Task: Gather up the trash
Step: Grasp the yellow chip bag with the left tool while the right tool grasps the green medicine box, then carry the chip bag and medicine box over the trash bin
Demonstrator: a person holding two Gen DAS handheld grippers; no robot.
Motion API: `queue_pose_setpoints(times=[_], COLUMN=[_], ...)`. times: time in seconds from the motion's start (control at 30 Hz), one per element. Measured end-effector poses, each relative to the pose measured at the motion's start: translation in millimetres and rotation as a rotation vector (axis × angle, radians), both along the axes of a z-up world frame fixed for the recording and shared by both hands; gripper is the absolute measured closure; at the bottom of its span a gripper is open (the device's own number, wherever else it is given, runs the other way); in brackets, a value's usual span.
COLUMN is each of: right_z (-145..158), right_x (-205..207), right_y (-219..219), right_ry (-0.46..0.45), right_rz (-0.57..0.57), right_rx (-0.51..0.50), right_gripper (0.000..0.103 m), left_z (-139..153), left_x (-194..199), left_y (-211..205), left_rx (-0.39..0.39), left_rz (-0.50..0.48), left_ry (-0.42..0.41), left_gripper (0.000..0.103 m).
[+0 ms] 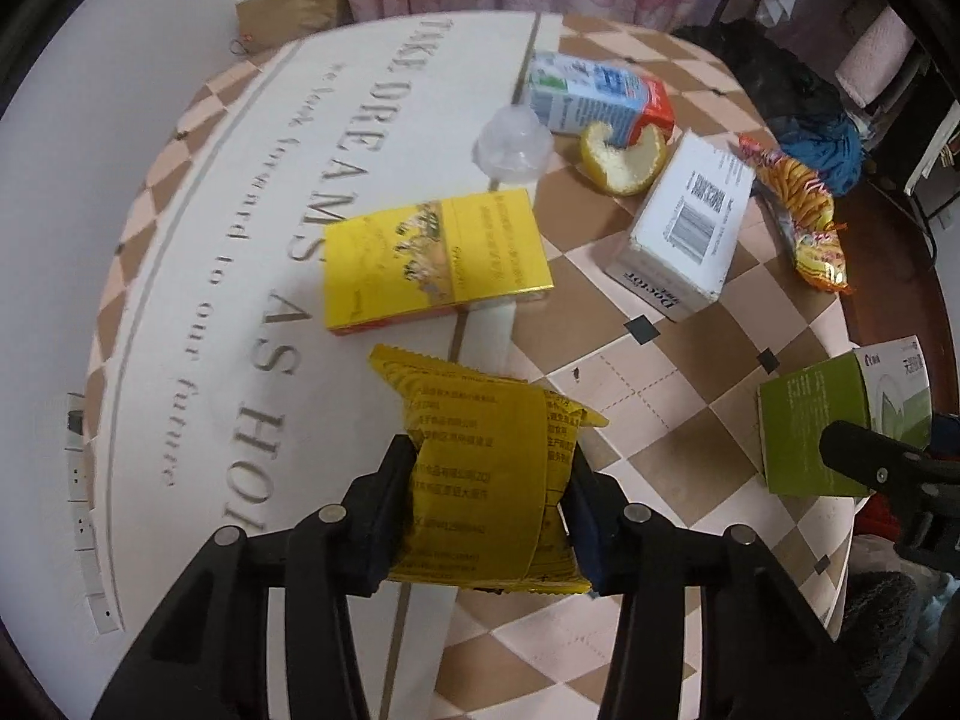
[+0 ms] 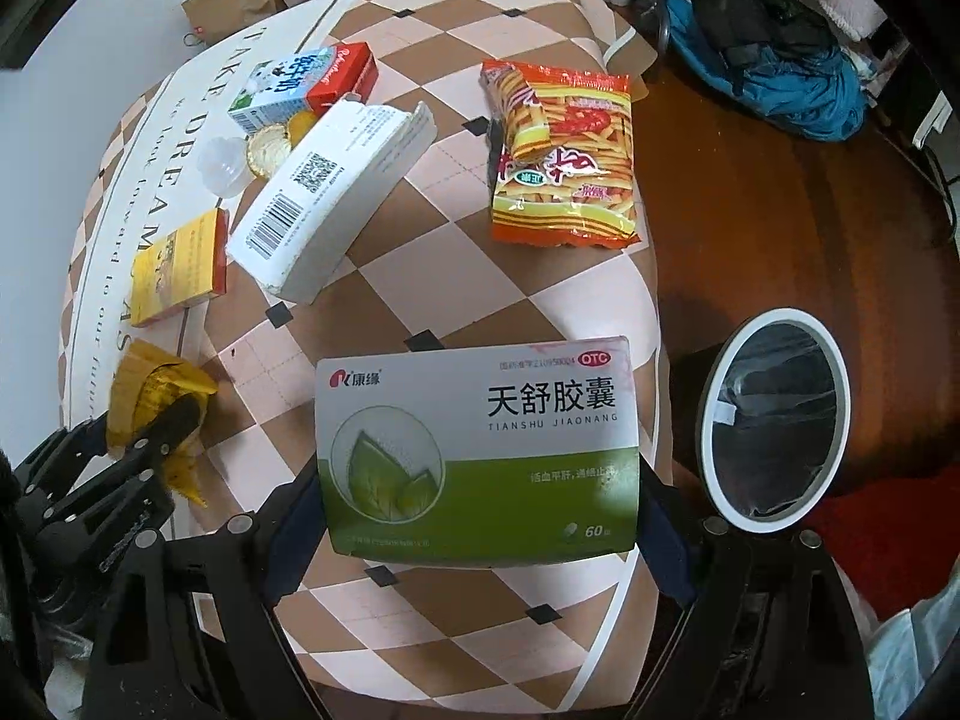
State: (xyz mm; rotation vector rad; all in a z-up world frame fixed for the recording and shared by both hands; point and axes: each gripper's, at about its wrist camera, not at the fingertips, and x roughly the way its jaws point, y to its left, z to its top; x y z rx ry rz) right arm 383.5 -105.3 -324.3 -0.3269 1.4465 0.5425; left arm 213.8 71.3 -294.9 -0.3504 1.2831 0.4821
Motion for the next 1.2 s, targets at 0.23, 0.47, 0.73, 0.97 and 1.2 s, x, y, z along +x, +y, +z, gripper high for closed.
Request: queue_pose_setpoints(times=[0.23, 0.47, 0.73, 0.97, 1.2], right_z=[41, 91, 150, 179, 155], right_x=[-26, -44, -39, -11, 34], right_y=[-6, -24, -85, -172, -273], right_ry=[-0.107, -0.180, -0.258, -0.309, -0.303], right_rz=[0.021, 0.032, -0.028, -0.146, -0.302], right_rx=[0.080, 0.174, 0.277, 0.296, 0.212], right_gripper=[0.013, 0.013, 0.013, 0.013, 0.013], left_z=[55, 111, 171, 194, 173], left_x=[-15, -26, -12, 41, 116], left_y=[-12, -29, -79, -145, -223], left_rx=[0.087, 0.129, 0.163, 0.138, 0.050], left_rz=[0.027, 0.016, -0.080, -0.208, -0.342], left_ry=[-0.094, -0.206, -0.325, -0.386, -0.373], left_gripper=[0.060, 0.060, 0.060, 0.060, 0.060])
